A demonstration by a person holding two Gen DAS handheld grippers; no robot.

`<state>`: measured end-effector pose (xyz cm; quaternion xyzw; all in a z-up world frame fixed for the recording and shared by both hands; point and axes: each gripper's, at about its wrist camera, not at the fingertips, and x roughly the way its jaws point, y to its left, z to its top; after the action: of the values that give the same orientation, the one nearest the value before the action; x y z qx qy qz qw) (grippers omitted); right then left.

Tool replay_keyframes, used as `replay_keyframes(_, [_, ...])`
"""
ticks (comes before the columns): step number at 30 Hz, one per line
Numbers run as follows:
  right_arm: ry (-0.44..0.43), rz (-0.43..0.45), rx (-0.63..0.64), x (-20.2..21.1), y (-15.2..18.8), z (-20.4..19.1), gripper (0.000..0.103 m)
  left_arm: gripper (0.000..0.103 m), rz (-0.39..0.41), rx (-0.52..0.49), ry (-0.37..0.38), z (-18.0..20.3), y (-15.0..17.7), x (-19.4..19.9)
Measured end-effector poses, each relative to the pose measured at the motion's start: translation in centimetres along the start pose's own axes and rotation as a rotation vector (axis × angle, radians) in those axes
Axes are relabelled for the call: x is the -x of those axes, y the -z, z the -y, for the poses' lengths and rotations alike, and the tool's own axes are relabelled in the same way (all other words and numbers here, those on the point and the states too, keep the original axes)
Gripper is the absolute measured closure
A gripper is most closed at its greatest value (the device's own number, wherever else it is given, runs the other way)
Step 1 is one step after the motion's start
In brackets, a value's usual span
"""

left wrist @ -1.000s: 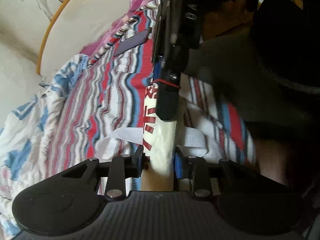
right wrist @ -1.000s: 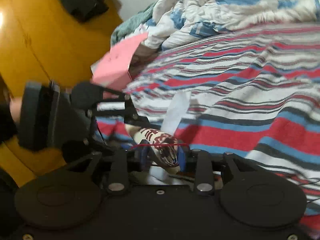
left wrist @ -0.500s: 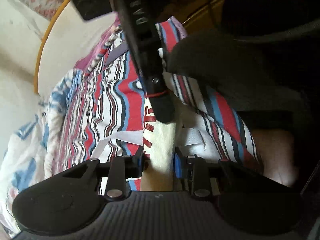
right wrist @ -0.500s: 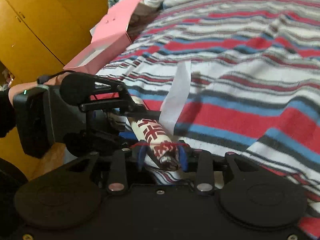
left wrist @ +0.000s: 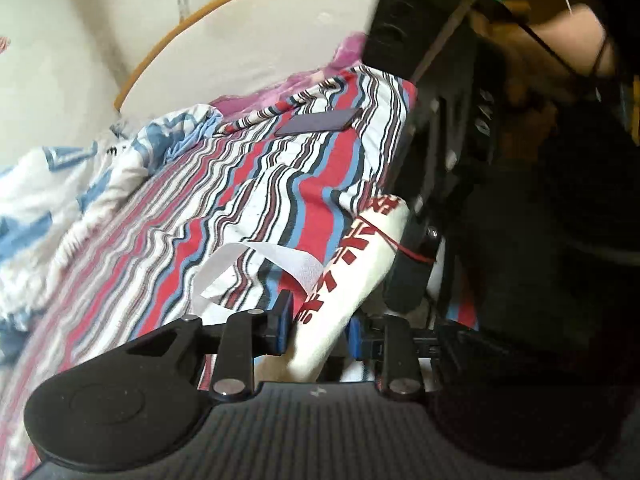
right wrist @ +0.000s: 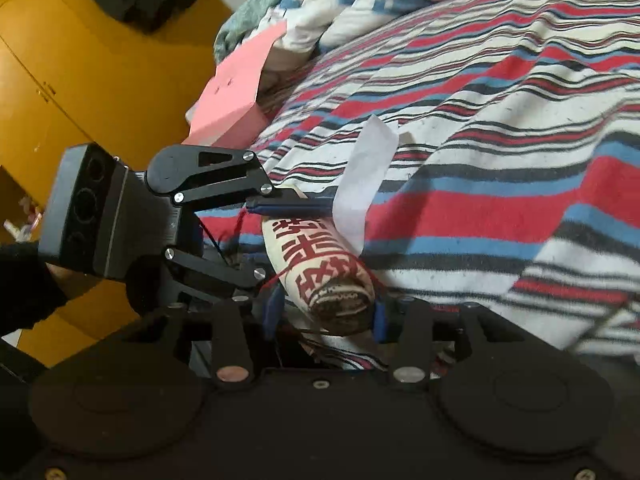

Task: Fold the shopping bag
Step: 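Wrap the rubber band around the rolled bag with the right tool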

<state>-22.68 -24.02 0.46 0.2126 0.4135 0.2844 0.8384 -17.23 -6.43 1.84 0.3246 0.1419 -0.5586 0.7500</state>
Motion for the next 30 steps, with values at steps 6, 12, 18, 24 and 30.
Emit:
replay_keyframes(6, [-0.071,0.177,-0.07,0.6,2.0,1.5,0.059,0.077,0.049,0.243,0.051,-2.7,0.5,0.2])
replay_keyframes(12, [-0.188,0.232,-0.169,-0.4,1.5,2.7,0.06,0.077,0.088,0.455,0.087,-5.4,1.6,0.6])
replay_keyframes(18, [-0.402,0.298,-0.534,-2.7,1.8,6.6,0.06,0.077,0.124,0.732,0.138,-8.1,3.4,-0.4])
replay_keyframes(24, [-0.412,0.493,-0.703,-3.6,4.4,5.5,0.049,0.078,0.168,0.973,0.127,-8.9,5.2,-1.6])
replay_keyframes(30, [-0.202,0.568,-0.523,0.2,4.0,3.0,0.022,0.078,0.197,0.993,0.066,-8.2,5.4,-0.6])
